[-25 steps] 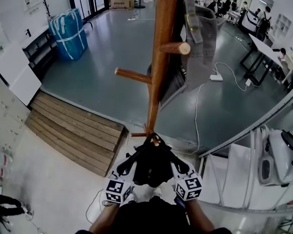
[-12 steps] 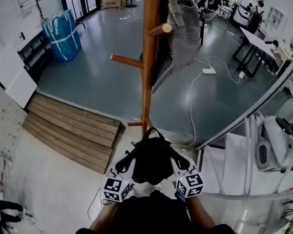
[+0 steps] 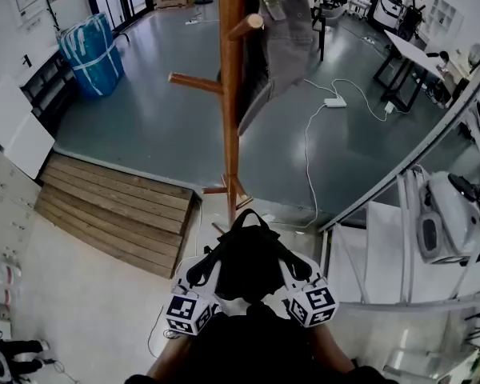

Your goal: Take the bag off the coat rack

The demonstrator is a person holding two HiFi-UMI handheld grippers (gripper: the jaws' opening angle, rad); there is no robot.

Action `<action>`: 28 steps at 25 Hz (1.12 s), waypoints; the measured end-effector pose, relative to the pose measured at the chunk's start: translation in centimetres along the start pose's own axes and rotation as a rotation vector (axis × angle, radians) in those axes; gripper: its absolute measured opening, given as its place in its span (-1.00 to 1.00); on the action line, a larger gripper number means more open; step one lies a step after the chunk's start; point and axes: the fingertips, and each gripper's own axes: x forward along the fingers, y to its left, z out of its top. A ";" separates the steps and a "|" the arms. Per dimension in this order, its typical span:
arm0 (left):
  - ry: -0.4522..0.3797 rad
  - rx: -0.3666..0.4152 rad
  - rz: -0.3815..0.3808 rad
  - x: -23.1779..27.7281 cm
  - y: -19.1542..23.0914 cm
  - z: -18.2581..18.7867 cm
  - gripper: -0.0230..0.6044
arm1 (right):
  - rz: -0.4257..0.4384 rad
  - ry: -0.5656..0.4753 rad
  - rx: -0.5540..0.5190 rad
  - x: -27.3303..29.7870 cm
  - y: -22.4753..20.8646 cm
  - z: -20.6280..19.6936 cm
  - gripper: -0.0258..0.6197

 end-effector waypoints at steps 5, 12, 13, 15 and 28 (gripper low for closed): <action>0.015 -0.023 -0.013 -0.7 -0.8 -1.1 -0.67 | -0.002 0.014 0.024 -1.0 0.4 -1.6 -0.69; 0.036 -0.024 -0.041 -1.3 -1.1 -2.8 -0.67 | -0.006 0.034 0.043 -1.8 0.8 -3.3 -0.69; 0.040 -0.025 -0.043 -1.4 -1.2 -3.1 -0.67 | -0.006 0.038 0.045 -1.9 0.8 -3.5 -0.69; 0.050 -0.033 -0.043 -1.5 -1.2 -3.7 -0.67 | -0.006 0.046 0.049 -2.0 0.9 -3.9 -0.69; 0.055 -0.022 -0.061 -1.7 -1.0 -4.1 -0.67 | -0.009 0.053 0.063 -2.2 1.3 -4.3 -0.69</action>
